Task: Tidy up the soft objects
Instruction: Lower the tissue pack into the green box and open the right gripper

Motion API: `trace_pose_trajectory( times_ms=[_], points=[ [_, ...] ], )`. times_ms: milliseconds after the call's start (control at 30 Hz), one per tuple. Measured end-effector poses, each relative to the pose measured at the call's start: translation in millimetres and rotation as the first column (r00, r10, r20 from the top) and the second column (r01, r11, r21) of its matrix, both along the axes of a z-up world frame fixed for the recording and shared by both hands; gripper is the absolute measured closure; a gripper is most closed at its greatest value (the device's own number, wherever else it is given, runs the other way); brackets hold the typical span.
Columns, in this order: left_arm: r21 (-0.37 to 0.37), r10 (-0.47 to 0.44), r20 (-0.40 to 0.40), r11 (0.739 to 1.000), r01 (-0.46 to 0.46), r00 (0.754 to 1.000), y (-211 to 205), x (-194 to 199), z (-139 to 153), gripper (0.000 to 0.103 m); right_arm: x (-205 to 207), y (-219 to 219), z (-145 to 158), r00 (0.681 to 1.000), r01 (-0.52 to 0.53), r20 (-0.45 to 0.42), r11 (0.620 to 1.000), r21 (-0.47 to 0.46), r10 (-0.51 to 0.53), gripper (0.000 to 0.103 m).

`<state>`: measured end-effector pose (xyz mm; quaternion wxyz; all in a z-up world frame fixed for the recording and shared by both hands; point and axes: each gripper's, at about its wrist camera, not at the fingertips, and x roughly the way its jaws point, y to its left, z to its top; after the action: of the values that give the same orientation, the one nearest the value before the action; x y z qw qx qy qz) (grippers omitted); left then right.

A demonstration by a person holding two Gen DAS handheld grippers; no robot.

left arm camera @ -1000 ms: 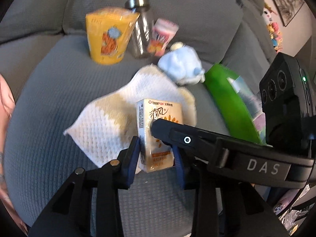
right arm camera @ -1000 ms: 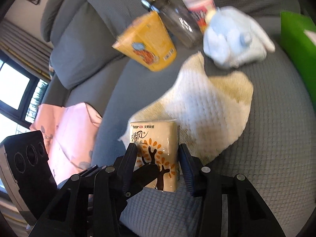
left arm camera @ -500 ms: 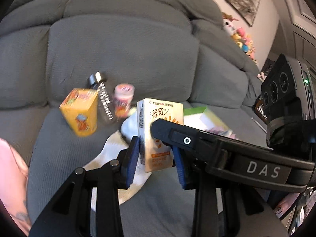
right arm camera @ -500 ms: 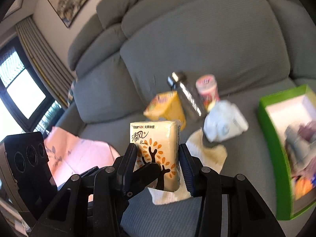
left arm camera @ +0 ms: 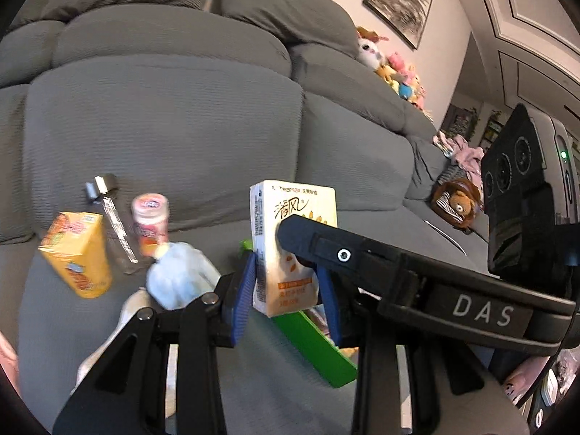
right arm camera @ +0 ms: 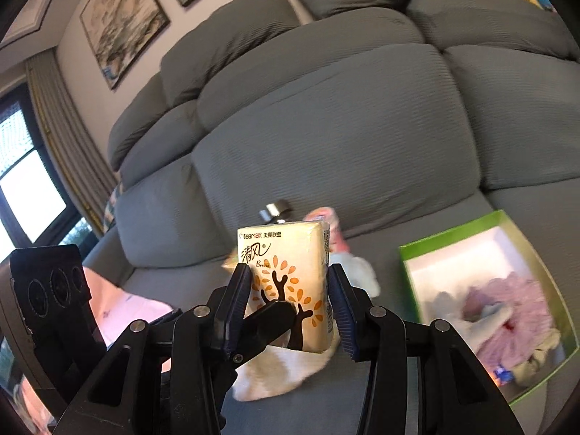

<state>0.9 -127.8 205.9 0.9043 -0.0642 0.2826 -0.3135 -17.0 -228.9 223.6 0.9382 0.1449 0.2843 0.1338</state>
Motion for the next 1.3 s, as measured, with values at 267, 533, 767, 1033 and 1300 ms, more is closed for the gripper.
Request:
trace_pose_trajectory(
  times_ms=[267, 533, 767, 1033, 1300],
  points=[
    [-0.006, -0.101, -0.074, 0.995, 0.101, 0.992, -54.1, 21.4, -16.8, 0.071, 9.0, -58.9, -19.2, 0.991, 0.127, -0.047, 0.991, 0.038, -0.125, 0.056],
    [0.009, -0.174, -0.177, 0.984, 0.178, 0.969, -101.7, 40.0, -40.1, 0.072, 12.5, -107.0, -45.5, 0.970, 0.216, -0.125, 0.974, 0.070, -0.206, 0.056],
    [0.014, -0.212, -0.272, 0.975, 0.224, 0.939, -129.5, 55.7, -62.6, 0.072, 21.5, -139.5, -71.7, 0.942, 0.285, -0.209, 0.954, 0.088, -0.262, 0.056],
    [0.024, -0.229, -0.352, 0.967, 0.254, 0.907, -145.8, 64.0, -81.0, 0.072, 29.3, -162.7, -95.3, 0.907, 0.345, -0.291, 0.934, 0.095, -0.306, 0.056],
    [0.018, -0.234, -0.404, 0.965, 0.263, 0.885, -152.9, 66.2, -89.3, 0.071, 32.7, -171.8, -106.3, 0.881, 0.380, -0.339, 0.920, 0.094, -0.329, 0.056]
  ],
)
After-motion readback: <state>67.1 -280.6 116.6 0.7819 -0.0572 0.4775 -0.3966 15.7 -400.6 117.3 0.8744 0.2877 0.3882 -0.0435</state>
